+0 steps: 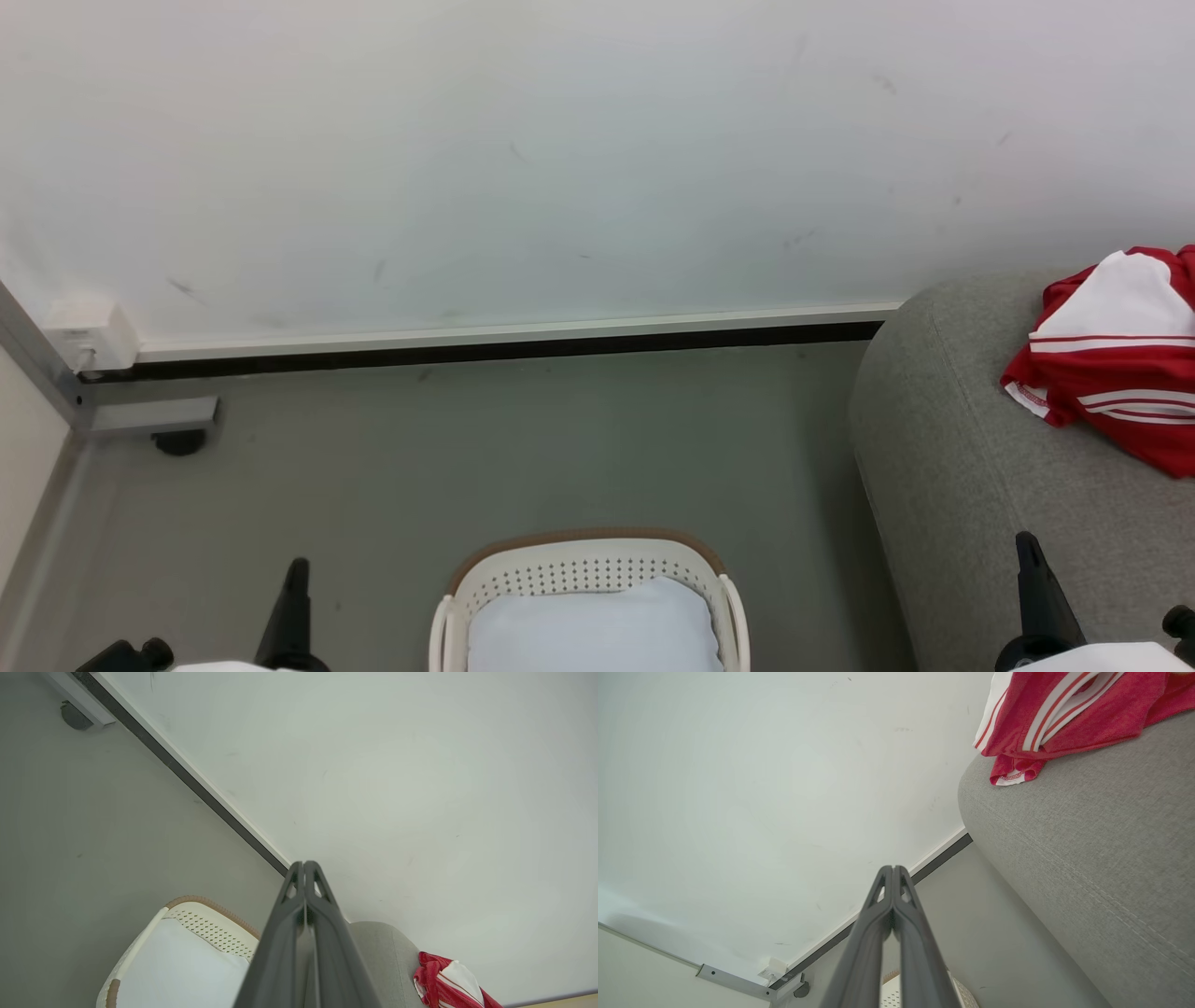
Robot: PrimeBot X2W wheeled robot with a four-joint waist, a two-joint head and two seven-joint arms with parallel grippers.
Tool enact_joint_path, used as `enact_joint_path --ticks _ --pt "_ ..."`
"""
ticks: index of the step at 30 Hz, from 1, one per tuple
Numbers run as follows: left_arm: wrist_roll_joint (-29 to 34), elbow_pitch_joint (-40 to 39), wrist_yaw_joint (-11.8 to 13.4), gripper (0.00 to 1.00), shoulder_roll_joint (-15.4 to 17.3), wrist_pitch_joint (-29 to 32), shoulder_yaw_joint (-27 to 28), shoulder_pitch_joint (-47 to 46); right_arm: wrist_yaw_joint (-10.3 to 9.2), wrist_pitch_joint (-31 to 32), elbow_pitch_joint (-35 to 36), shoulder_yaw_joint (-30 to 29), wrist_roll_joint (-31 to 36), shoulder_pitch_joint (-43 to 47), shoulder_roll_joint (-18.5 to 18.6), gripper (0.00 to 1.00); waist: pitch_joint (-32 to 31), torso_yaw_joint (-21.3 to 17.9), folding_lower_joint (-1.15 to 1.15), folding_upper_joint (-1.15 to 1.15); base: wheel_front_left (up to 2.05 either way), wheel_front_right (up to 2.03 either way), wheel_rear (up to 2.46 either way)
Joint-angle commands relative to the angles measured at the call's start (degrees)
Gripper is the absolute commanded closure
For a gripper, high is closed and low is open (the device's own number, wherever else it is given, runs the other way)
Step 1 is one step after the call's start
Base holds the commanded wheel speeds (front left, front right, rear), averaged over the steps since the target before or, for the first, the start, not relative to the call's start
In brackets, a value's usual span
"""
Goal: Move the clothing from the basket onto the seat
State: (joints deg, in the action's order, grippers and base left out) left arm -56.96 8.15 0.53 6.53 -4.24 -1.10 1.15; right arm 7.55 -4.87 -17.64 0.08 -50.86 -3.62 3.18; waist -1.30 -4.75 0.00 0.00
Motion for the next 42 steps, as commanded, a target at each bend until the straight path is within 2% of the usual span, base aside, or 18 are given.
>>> enact_joint_path --ticks 1,42 --pt "-1.7 -0.8 -0.2 1.00 0.2 0.5 0.6 -1.3 -0.04 0.3 0.9 -0.3 -2.0 -1.7 0.5 1.00 0.0 0.1 0.00 0.00 0.00 0.00 0.00" --pt "-22.4 -0.9 -1.2 1.00 -2.2 6.8 5.1 -4.9 -0.08 4.2 2.2 -0.5 -29.4 -3.3 3.0 1.00 0.6 2.5 0.00 0.00 0.00 0.00 0.00"
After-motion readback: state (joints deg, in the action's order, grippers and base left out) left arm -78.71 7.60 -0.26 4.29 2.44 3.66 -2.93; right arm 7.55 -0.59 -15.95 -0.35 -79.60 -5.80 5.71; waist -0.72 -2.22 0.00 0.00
